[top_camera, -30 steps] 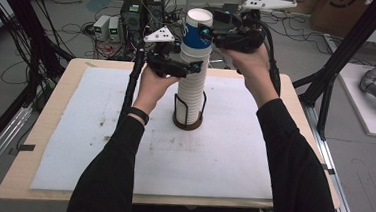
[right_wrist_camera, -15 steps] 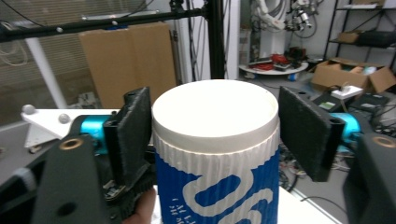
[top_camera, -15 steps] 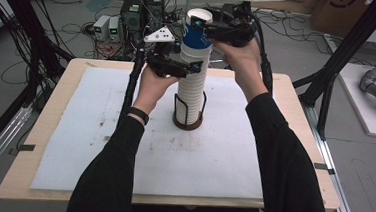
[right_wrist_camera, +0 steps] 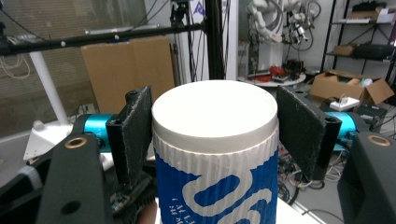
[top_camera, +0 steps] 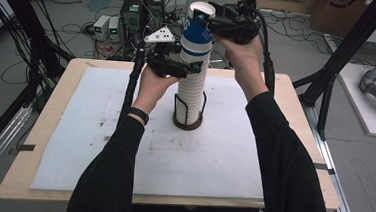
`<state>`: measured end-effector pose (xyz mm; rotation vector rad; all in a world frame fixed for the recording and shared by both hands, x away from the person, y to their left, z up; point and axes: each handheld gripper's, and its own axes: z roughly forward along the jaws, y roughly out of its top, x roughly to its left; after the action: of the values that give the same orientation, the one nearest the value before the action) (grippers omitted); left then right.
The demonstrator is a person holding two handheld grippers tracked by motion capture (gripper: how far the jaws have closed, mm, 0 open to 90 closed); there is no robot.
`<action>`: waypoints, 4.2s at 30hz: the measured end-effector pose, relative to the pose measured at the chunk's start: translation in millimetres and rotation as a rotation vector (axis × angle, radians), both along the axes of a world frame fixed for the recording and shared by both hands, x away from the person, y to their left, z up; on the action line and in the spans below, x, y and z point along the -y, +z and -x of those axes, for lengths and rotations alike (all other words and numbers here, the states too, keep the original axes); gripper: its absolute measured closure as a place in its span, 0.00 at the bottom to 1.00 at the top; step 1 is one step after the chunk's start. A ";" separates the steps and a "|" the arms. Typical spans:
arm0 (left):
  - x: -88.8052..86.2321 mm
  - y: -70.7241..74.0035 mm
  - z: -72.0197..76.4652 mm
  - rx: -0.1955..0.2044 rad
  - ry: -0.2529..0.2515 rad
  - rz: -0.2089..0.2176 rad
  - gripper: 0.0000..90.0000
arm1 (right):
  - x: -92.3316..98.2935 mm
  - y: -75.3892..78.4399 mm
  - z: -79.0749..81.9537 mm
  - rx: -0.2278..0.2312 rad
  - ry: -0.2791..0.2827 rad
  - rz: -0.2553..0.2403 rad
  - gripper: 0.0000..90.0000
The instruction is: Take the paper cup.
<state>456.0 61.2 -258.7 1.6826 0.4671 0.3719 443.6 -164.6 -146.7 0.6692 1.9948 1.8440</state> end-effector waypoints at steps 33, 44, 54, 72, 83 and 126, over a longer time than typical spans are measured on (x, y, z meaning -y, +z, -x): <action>2.2 -0.1 0.5 0.006 0.004 -0.002 0.13 | 24.4 52.4 51.7 0.213 0.013 -0.087 0.35; 0.9 0.0 0.2 0.006 0.003 -0.006 0.13 | 45.4 34.5 69.8 0.212 0.041 -0.054 0.35; 0.7 -0.4 1.3 0.006 0.006 -0.003 0.13 | 60.9 -0.1 83.3 0.174 0.051 -0.001 0.35; 0.5 -0.2 1.6 0.006 0.006 -0.006 0.13 | 76.9 -66.3 99.2 0.096 0.101 0.012 0.35; 0.4 -0.3 1.3 0.007 0.006 -0.007 0.13 | 82.4 -109.0 108.6 0.049 0.120 0.025 0.35; 0.3 -0.2 7.1 -0.004 0.014 -0.025 0.07 | 94.3 -195.7 128.2 -0.066 0.141 0.054 0.34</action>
<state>448.8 60.9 -258.9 1.7056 0.4793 0.3857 315.3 -258.9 -342.4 0.5951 2.1771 1.8612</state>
